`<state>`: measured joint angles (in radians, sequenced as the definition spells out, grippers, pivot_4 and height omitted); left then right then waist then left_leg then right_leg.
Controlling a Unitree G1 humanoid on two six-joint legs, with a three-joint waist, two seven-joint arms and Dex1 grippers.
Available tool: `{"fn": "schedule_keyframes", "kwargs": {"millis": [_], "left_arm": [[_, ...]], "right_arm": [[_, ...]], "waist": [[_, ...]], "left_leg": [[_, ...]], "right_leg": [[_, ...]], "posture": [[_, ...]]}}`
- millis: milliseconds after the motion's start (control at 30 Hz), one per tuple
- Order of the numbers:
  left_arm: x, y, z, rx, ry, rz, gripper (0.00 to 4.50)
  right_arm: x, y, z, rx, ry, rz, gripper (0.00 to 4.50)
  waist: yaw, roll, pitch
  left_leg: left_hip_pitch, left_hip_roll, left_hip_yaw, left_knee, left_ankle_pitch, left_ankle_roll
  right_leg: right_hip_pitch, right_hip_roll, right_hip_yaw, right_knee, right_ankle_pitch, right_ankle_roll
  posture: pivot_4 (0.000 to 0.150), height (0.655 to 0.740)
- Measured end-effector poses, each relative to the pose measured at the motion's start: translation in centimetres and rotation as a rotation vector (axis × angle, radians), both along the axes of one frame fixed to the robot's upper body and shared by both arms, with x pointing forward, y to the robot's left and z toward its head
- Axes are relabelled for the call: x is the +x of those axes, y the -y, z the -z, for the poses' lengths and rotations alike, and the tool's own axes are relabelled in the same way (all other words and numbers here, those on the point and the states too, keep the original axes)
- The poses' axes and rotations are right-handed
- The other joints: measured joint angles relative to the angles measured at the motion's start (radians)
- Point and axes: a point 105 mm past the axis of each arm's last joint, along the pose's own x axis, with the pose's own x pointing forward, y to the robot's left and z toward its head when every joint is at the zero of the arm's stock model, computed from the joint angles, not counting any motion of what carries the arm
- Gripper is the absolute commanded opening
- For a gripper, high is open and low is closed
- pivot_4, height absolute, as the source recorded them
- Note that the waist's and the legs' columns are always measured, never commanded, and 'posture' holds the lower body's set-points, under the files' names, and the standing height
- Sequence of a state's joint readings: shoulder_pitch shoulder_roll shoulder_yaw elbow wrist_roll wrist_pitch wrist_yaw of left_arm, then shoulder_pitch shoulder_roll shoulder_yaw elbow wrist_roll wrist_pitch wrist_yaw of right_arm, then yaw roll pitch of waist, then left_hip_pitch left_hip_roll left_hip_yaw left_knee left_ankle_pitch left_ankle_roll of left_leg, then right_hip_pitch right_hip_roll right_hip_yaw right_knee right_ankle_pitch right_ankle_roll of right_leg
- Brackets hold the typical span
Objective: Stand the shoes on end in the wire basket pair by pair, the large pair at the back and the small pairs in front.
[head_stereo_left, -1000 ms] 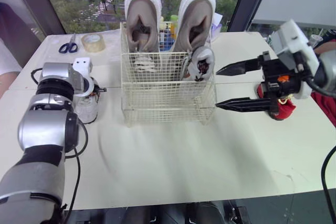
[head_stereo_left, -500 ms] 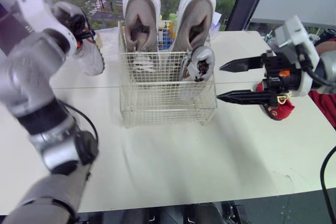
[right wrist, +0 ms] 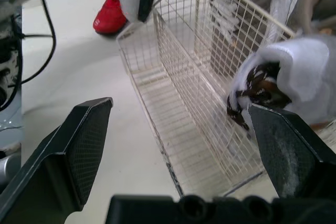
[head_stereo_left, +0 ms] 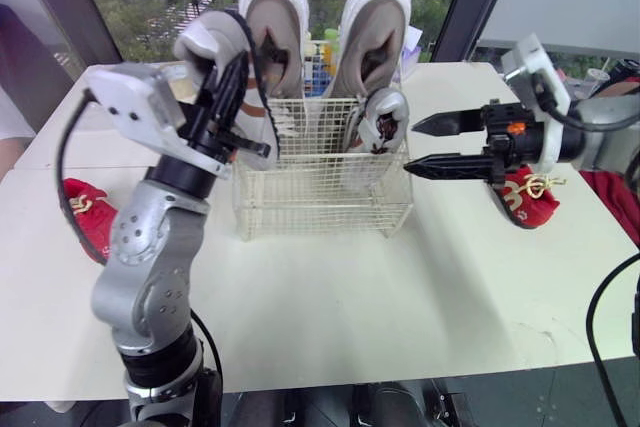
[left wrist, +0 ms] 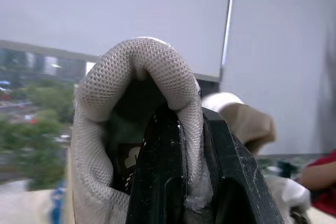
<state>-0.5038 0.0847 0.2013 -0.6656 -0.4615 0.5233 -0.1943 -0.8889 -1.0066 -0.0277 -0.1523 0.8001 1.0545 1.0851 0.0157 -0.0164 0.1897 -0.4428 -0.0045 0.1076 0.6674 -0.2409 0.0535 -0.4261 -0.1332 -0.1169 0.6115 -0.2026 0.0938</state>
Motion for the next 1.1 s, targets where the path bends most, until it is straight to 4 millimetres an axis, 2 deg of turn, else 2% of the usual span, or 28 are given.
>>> {"fn": "schedule_keyframes", "kwargs": {"millis": [33,200,400,567,833,900,1100], "left_arm": [[0.1,0.2,0.1,-0.005,0.006,0.010,0.09],[1.1,1.7,0.7,0.053,0.069,0.049,0.09],[2.8,3.3,0.9,0.128,0.215,-0.024,0.09],[3.5,5.1,2.3,0.203,0.274,-0.075,0.09],[3.4,5.1,1.1,0.173,0.360,-0.166,0.09],[3.8,5.2,1.9,0.169,0.333,-0.171,0.09],[6.0,5.4,7.4,0.209,0.111,-0.146,0.09]], "right_arm": [[0.0,0.0,0.1,-0.002,-0.006,0.002,4.50],[-0.3,0.0,-0.1,-0.008,-0.015,0.025,4.50],[-0.9,0.0,-0.4,-0.002,-0.016,0.046,4.50],[-1.3,0.4,0.1,0.002,-0.038,0.078,4.50],[-2.1,0.9,-0.4,0.002,-0.018,0.113,4.50],[-2.1,1.0,-0.1,0.003,-0.026,0.123,4.50],[-2.1,1.1,0.2,0.007,-0.032,0.133,4.50]], "waist": [[-0.001,0.000,0.000],[0.000,0.000,0.000],[0.005,0.000,0.000],[0.014,0.000,0.000],[0.024,0.000,0.000],[0.024,0.001,-0.001],[0.023,0.001,-0.001]], "left_leg": [[0.000,0.000,0.000,0.000,-0.003,0.005],[0.000,0.000,0.000,0.000,-0.003,0.005],[0.000,0.000,0.000,0.001,-0.004,0.006],[0.000,0.000,0.000,0.001,-0.004,0.007],[-0.001,0.001,-0.001,0.001,-0.004,0.007],[-0.001,0.001,-0.001,0.001,-0.004,0.007],[-0.001,0.001,-0.001,0.001,-0.004,0.007]], "right_leg": [[0.000,0.000,0.000,0.000,0.000,0.000],[0.000,0.000,0.000,0.000,0.000,0.000],[0.000,-0.001,-0.001,0.000,0.000,0.000],[0.000,-0.001,-0.001,-0.001,0.000,0.000],[0.000,-0.001,0.000,-0.002,0.000,0.000],[0.000,-0.001,0.000,-0.002,0.000,0.000],[-0.001,-0.001,-0.001,-0.001,0.000,0.000]], "posture": [[0.150,0.7400],[0.150,0.7400],[0.150,0.7400],[0.150,0.7400],[0.150,0.7400],[0.150,0.7400],[0.150,0.7400]]}}
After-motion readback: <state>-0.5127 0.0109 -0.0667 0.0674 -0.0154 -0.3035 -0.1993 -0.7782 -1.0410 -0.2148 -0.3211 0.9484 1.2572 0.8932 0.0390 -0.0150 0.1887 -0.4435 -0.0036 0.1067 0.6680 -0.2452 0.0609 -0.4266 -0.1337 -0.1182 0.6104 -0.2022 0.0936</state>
